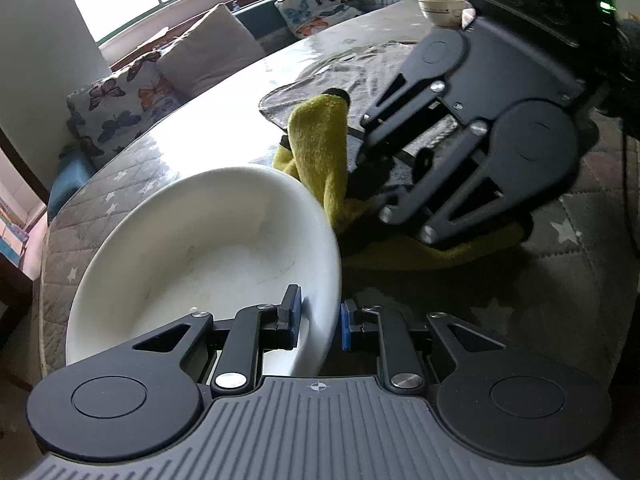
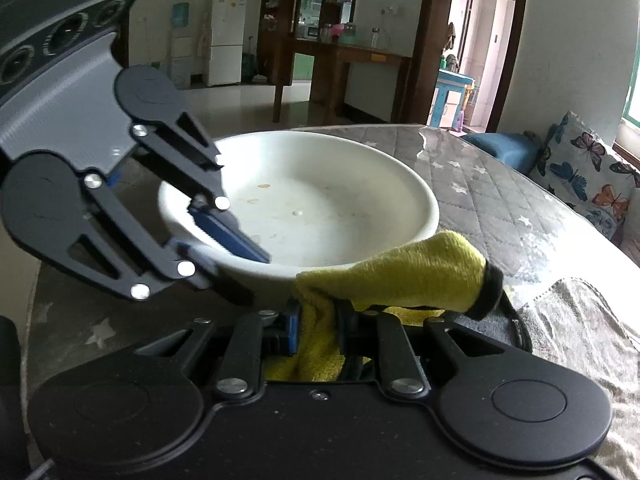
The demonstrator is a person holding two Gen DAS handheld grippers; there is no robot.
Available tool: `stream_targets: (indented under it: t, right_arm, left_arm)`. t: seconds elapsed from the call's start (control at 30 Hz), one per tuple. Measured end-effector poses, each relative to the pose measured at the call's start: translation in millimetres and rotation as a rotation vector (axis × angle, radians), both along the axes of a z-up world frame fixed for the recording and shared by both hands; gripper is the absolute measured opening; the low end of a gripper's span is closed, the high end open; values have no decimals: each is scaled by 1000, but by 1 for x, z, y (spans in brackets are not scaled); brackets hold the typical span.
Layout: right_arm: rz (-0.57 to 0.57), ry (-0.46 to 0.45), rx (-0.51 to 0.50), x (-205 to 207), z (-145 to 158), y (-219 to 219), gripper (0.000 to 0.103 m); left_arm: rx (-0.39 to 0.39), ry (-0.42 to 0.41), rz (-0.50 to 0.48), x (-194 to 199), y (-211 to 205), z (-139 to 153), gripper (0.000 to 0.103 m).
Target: Clean bowl
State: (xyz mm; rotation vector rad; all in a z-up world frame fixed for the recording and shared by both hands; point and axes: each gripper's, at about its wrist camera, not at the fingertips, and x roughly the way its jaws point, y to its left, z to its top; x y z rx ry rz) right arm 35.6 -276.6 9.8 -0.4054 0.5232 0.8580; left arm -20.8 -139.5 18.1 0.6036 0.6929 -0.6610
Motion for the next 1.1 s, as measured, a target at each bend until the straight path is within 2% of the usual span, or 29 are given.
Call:
stream_targets:
  t: [0.3,0.6,0.77,1.1]
  right_arm:
    - [-33,-22,2,18,-3,1,19]
    - [-52,-46,-2,35,-7,1,19]
    - [-42,-48,-5,31,-7,-1,19]
    - [-15,-45,0,13,-8,-1,19]
  left_arm:
    - [15,6,-32,-9,8,0,19]
    - [13,18,-6,-13,10,1,20]
    - [-10,39,38,-7,3,5,20]
    - [0,32,57,1,-16,8,22]
